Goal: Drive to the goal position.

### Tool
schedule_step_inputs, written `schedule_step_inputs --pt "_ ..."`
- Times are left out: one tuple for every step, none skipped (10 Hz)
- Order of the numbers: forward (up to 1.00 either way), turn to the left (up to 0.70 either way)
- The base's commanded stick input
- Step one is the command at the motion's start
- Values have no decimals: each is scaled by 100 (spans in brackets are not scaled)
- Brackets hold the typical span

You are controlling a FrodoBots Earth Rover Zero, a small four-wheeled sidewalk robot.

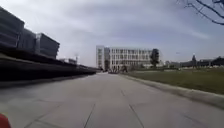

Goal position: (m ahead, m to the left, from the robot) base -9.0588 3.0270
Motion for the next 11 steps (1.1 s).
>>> schedule_step_inputs --pt "70 0" --pt "70 0" --pt "70 0" --pt "70 0" --pt "70 0" --pt "70 0" --pt "70 0" --pt "70 0" --pt "70 0" --pt "70 0" --pt "70 0"
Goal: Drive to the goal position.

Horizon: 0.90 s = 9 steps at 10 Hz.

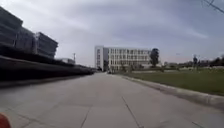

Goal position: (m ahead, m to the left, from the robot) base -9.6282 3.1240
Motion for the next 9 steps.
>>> schedule_step_inputs --pt "70 0" --pt "70 0" --pt "70 0" --pt "70 0" --pt "70 0" --pt "70 0" --pt "70 0" --pt "70 0" --pt "70 0"
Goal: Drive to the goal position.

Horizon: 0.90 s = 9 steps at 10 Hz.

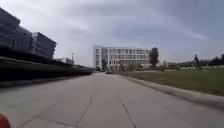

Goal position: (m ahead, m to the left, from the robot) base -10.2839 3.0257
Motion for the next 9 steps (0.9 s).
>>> schedule_step_inputs --pt "70 0" --pt "70 0" --pt "70 0" --pt "70 0" --pt "70 0" --pt "70 0" --pt "70 0" --pt "70 0" --pt "70 0"
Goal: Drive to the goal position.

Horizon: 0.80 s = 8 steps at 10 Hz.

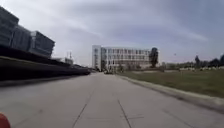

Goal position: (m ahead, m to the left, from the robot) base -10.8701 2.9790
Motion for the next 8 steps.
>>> schedule_step_inputs --pt "70 0" --pt "70 0" --pt "70 0" --pt "70 0" --pt "70 0" --pt "70 25" --pt "70 35" --pt "70 35"
